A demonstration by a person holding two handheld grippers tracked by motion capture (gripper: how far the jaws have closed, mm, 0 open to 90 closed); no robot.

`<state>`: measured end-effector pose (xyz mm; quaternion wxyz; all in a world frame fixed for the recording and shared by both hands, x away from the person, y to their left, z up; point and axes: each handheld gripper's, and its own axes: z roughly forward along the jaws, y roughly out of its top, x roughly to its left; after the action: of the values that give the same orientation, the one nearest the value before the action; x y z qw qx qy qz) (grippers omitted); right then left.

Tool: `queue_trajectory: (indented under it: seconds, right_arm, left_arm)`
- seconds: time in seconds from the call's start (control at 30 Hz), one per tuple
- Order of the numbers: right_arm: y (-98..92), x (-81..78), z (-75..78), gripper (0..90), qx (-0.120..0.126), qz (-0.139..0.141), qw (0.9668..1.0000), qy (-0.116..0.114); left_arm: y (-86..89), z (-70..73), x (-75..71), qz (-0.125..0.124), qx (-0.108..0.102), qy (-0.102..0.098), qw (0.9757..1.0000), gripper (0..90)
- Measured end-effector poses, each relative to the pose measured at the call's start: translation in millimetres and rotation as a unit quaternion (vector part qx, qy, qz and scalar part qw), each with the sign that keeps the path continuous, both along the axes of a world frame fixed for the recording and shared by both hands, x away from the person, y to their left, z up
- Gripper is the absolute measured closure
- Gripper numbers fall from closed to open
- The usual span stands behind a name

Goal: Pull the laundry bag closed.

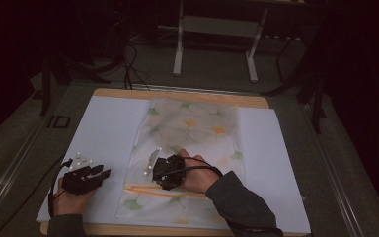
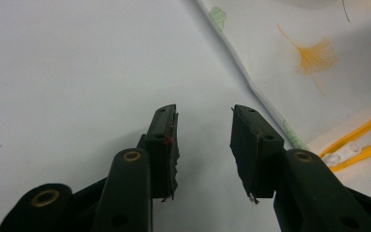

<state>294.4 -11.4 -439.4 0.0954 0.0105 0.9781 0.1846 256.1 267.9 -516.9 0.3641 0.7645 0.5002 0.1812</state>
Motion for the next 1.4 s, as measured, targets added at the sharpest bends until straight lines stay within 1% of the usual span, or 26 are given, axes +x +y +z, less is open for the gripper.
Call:
queue_trajectory:
  seconds: [0.2, 0.3, 0.37, 0.53, 0.63, 0.7, 0.8, 1.0, 1.17, 1.23, 1.4]
  right_arm:
    - [13.7, -1.3, -3.6, 64.0, 0.003, 0.012, 0.9999, 0.0]
    - [20.2, -1.5, -6.2, 64.8, 0.006, 0.016, 0.9999, -0.003]
    - [24.9, -2.9, -8.0, 66.0, 0.008, 0.016, 0.9998, 0.001]
    - [35.4, -3.2, -15.4, 68.2, 0.005, 0.02, 0.9998, 0.006]
    - [42.9, -1.4, -22.0, 67.4, 0.005, 0.019, 0.9998, 0.004]
    - [44.3, -1.1, -23.4, 67.5, 0.006, 0.019, 0.9998, 0.006]
    - [51.0, -0.1, -30.8, 66.9, 0.008, 0.022, 0.9996, 0.016]
    - [59.2, 0.7, -36.5, 66.7, 0.011, 0.022, 0.9994, 0.024]
    - [68.5, -0.4, -39.5, 68.3, 0.003, 0.028, 0.9991, 0.032]
    - [72.7, -0.9, -41.7, 68.2, 0.0, 0.034, 0.9989, 0.032]
    - [80.6, -2.2, -46.6, 68.2, -0.012, 0.037, 0.9987, 0.034]
  left_arm:
    - [0.4, 0.4, 0.0, -0.001, -0.001, 0.0, 1.0, 62.3]
    - [0.8, 0.6, -0.1, 0.002, -0.004, -0.001, 1.0, 62.5]
    - [0.7, 0.5, -0.1, 0.002, -0.004, 0.0, 1.0, 62.9]
    - [1.0, 1.0, -0.2, 0.002, -0.005, -0.002, 1.0, 62.9]
    - [1.6, 1.0, -0.1, 0.004, -0.006, -0.003, 1.0, 62.8]
    - [1.7, 0.9, 0.0, 0.004, -0.005, -0.002, 1.0, 62.6]
    - [1.0, 0.7, 0.2, 0.002, -0.005, -0.002, 1.0, 62.5]
    - [1.0, 1.0, 0.2, 0.002, -0.005, -0.003, 1.0, 62.4]
    - [1.2, 1.3, 0.3, 0.002, -0.004, -0.002, 1.0, 62.4]
    - [1.4, 1.4, 0.2, 0.003, -0.006, -0.003, 1.0, 62.3]
    - [2.1, 1.6, 0.2, 0.004, -0.006, -0.004, 1.0, 62.2]
